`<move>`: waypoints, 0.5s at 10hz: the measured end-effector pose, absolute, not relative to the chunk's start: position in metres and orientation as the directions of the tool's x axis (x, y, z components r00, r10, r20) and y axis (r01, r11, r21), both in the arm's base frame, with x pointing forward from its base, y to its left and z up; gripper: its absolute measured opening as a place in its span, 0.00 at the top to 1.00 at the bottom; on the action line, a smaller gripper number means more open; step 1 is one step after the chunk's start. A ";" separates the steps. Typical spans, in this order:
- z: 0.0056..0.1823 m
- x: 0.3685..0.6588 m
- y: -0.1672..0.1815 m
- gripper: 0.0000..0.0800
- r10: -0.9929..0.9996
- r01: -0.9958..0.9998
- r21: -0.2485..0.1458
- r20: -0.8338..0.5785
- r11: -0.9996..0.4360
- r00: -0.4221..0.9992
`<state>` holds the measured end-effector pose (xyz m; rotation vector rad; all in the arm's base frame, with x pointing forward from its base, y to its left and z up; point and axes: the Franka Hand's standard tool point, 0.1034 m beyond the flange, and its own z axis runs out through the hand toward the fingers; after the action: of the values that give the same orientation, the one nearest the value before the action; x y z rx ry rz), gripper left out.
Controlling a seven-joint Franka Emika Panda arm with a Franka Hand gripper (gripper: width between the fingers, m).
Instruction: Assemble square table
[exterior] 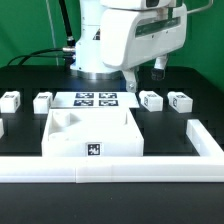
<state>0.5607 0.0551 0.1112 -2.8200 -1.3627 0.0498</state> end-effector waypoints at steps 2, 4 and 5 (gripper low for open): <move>0.111 0.561 0.055 0.19 0.783 0.783 -0.022 -0.025 -0.621 0.621; 0.111 0.561 0.055 0.19 0.783 0.783 -0.022 -0.025 -0.621 0.621; 0.111 0.561 0.055 0.19 0.783 0.783 -0.022 -0.025 -0.621 0.621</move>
Offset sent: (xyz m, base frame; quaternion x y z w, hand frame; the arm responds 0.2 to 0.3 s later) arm 0.0000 0.0000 0.0000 0.0000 0.0000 0.0000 1.0000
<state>0.5607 0.0551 0.1111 -2.8200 -1.3626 0.0500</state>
